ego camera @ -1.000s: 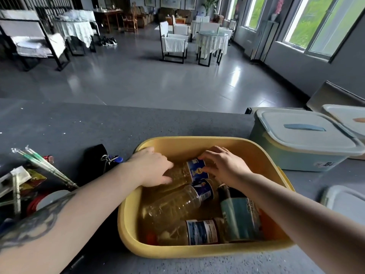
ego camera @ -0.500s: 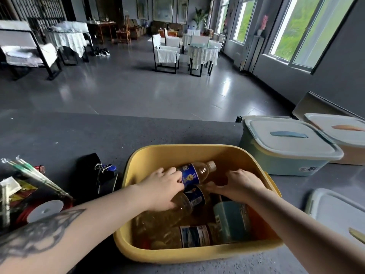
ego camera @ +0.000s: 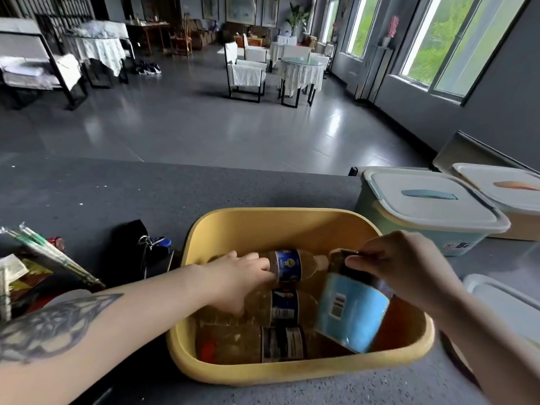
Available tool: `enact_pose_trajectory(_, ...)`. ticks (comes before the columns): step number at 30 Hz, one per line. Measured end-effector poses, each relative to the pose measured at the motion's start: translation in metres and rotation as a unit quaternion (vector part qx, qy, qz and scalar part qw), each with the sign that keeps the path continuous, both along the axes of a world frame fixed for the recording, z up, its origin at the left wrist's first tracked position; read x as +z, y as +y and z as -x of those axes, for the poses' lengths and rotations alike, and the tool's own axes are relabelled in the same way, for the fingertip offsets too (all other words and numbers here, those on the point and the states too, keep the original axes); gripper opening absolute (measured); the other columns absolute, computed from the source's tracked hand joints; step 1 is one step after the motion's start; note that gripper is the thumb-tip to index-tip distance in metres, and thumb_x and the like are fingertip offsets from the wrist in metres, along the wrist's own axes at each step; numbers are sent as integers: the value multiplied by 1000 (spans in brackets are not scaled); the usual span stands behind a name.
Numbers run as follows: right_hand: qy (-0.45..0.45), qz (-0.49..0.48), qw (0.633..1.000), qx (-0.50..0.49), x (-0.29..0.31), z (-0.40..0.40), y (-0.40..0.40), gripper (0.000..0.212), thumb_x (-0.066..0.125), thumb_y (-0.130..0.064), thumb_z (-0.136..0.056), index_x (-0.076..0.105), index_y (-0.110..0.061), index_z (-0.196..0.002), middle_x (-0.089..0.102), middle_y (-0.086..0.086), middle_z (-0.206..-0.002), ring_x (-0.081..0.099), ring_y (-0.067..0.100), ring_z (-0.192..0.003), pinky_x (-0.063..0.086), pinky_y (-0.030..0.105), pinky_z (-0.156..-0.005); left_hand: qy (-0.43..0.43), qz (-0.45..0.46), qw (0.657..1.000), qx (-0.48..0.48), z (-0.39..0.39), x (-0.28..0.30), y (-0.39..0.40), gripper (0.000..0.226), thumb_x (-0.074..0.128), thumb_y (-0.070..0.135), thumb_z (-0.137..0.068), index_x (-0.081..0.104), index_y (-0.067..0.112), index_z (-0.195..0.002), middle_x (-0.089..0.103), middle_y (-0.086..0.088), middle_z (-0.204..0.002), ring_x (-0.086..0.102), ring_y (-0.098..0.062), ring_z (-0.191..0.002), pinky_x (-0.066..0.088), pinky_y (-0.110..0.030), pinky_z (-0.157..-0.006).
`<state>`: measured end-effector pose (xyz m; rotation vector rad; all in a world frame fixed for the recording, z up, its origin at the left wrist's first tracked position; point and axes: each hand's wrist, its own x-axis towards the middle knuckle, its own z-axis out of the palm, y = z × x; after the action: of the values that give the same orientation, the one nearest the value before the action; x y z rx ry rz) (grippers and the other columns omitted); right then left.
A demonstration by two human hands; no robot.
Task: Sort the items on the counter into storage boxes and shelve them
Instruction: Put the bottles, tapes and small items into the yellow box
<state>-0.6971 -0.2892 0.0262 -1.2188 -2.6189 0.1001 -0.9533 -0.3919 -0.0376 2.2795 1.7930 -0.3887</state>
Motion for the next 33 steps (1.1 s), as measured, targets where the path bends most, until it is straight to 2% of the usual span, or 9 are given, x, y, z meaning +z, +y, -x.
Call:
enact_pose_trajectory(3, -11, 5, 1000, 17, 6, 1, -5, 23, 69, -53, -78, 74, -30, -74, 59, -8, -56, 56, 9, -54, 42, 25, -50, -95, -21, 994, 54, 2, 8, 10, 55, 67, 44, -80, 47, 35, -130, 42, 10, -125, 37, -12, -118, 34, -38, -100)
enact_pose_trajectory(5, -67, 28, 997, 36, -2, 11, -7, 21, 67, -50, -81, 76, -32, -86, 64, -7, -65, 58, 12, -62, 38, 23, -51, -143, -56, 985, 81, -1, 9, 16, 54, 57, 57, -84, 44, 36, -132, 42, 9, -130, 35, -12, -124, 37, -38, -101)
enact_pose_trajectory(8, -107, 57, 992, 47, -14, 28, 0, 24, 64, -47, -86, 74, -30, -100, 71, -4, -87, 63, 17, -77, 41, 25, -61, -89, -5, 993, 83, -3, 2, 14, 71, 47, 55, -92, 11, 35, -150, 14, 8, -157, 11, -14, -144, 20, -47, -114)
enact_pose_trajectory(10, -109, 73, 989, 63, -22, 37, 3, 23, 62, -41, -90, 71, -30, -107, 71, -4, -98, 64, 19, -88, 43, 25, -68, -41, 72, 992, 92, -2, -5, 9, 77, 40, 54, -95, -10, 35, -150, -10, 8, -160, -8, -15, -147, 5, -47, -117)
enact_pose_trajectory(13, -119, 73, 986, 90, -38, 42, 0, 25, 52, -44, -94, 60, -32, -115, 64, -10, -116, 53, 16, -111, 42, 31, -90, 6, 122, 988, 92, -3, -7, 6, 80, 40, 26, -99, -25, 32, -145, -30, 4, -154, -22, -17, -144, -5, -46, -118)
enact_pose_trajectory(17, -136, -7, 986, 100, -50, 33, -9, 44, 49, -64, -86, 50, -34, -118, 57, -11, -119, 46, 16, -113, 37, 34, -90, 91, 150, 982, 67, -11, -11, 4, 78, 44, 9, -93, -6, 19, -152, -44, -1, -146, -32, -23, -139, -8, -56, -116)
enact_pose_trajectory(20, -140, -6, 984, 115, -49, 31, -15, 69, 42, -79, -73, 50, -33, -124, 57, -11, -121, 47, 15, -114, 37, 35, -88, 91, 148, 981, 83, -13, -13, 3, 102, 48, 1, -89, -35, 32, -139, -49, 0, -143, -35, -24, -137, -6, -59, -115)
enact_pose_trajectory(25, -126, 16, 983, 132, -45, 12, -18, 90, 33, -86, -65, 35, -40, -142, 44, -14, -136, 39, 12, -125, 33, 34, -103, 89, 147, 982, 76, -12, -13, 3, 113, 50, -11, -83, -29, 50, -137, -49, 1, -142, -37, -24, -136, -5, -61, -114)
enact_pose_trajectory(33, -181, -16, 977, 107, -46, 14, -27, 94, 60, -81, -61, 33, -37, -140, 43, -11, -137, 40, 19, -124, 40, 41, -93, 95, 146, 980, 100, -14, -10, 8, 119, 49, -17, -80, -35, 48, -135, -44, 0, -146, -34, -23, -138, -2, -62, -114)
